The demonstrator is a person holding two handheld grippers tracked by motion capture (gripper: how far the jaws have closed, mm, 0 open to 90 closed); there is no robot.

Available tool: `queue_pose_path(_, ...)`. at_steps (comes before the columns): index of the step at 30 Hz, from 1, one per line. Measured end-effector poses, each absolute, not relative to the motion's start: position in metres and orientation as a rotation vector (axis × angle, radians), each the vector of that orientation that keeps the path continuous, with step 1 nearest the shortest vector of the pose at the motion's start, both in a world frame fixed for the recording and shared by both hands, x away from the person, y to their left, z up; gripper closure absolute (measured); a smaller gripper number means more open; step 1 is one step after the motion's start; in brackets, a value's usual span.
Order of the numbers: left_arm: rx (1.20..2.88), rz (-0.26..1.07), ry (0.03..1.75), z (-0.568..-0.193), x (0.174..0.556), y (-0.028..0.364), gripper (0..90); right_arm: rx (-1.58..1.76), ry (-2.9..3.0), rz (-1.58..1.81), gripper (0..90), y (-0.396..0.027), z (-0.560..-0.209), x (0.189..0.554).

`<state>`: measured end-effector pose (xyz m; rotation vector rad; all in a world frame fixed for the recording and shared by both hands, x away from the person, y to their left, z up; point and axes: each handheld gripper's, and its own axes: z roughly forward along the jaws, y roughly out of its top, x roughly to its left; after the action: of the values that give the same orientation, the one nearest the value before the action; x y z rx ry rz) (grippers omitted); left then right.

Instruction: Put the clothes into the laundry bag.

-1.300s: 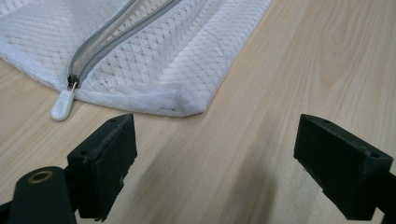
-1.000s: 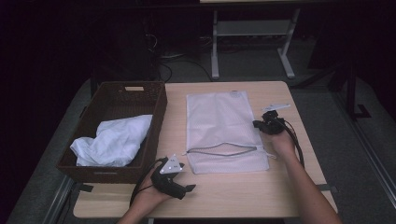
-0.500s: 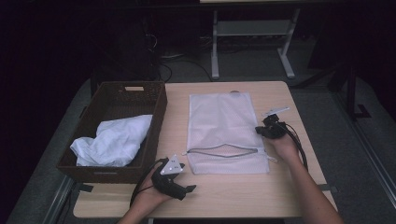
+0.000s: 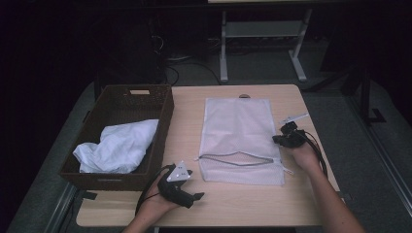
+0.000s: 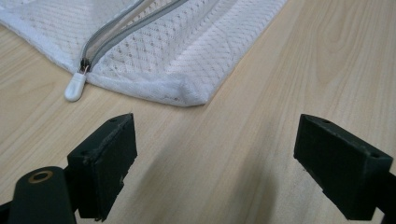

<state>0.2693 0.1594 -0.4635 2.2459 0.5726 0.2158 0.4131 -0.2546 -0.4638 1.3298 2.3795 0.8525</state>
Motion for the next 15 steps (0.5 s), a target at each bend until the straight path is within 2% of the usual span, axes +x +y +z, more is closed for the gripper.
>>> queue_pose_path(15, 2.238, 0.207, 0.582, -0.464, 0.27, 0.158, 13.0, 1.35, 2.372, 0.826, 89.6, -0.279, -0.463, 0.399)
